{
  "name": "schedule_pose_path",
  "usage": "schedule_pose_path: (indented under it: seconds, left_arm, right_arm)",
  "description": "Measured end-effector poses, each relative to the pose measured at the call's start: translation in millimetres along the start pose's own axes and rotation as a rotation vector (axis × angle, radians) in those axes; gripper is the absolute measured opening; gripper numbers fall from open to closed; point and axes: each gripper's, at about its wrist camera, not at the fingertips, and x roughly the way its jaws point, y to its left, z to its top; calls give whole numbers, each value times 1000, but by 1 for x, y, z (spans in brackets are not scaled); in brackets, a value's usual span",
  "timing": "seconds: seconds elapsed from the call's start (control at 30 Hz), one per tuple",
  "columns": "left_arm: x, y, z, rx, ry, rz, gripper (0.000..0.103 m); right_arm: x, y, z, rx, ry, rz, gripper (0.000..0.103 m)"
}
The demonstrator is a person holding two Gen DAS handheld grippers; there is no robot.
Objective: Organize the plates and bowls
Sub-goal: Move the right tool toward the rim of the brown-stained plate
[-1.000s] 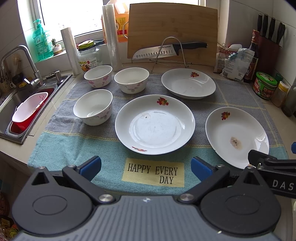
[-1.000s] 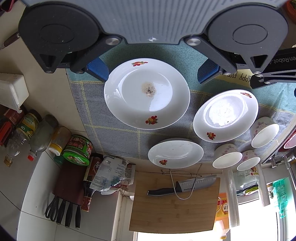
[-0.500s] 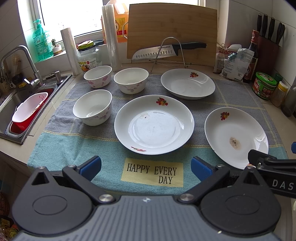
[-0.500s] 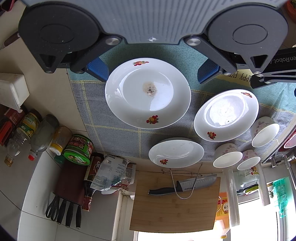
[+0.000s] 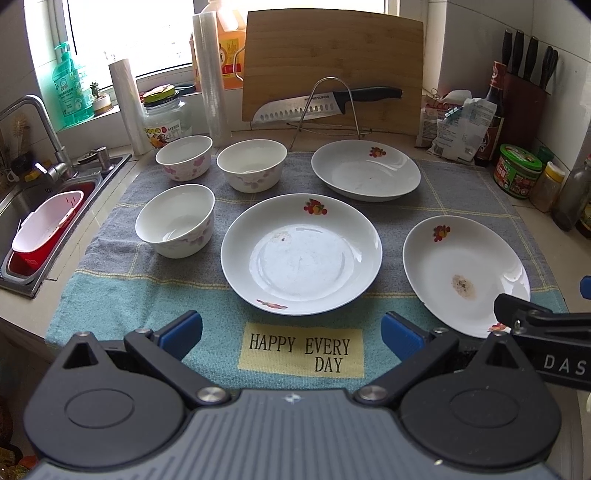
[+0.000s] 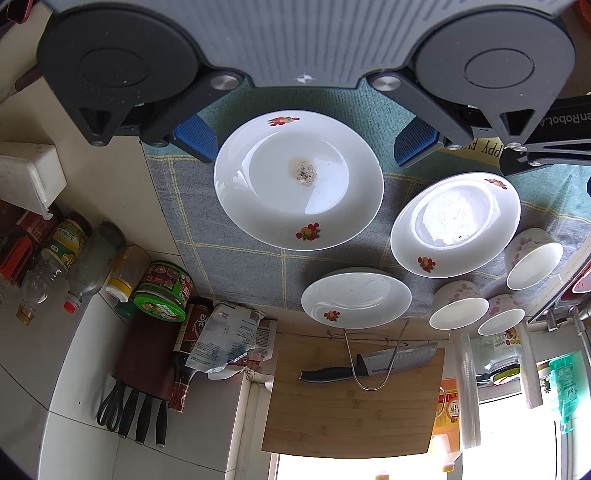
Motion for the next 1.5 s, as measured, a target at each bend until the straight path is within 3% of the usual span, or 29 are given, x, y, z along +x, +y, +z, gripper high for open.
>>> schedule_pose_path:
  seconds: [0.33, 0.83, 1.07, 1.5]
  left_arm:
    - [2, 13, 2, 38, -50, -100, 102]
    - [11, 9, -11, 208, -134, -289, 102]
    - [24, -9, -18, 267, -109, -371, 102]
    - [66, -64, -28, 353, -15, -407, 102]
  right_arm:
    - [-8, 7, 0, -30, -72, -29, 103]
    - [-17, 0, -13, -24, -100, -62, 103]
    - [-10, -16, -16, -23, -92, -76, 103]
    - [49, -70, -18, -10, -6, -12, 103]
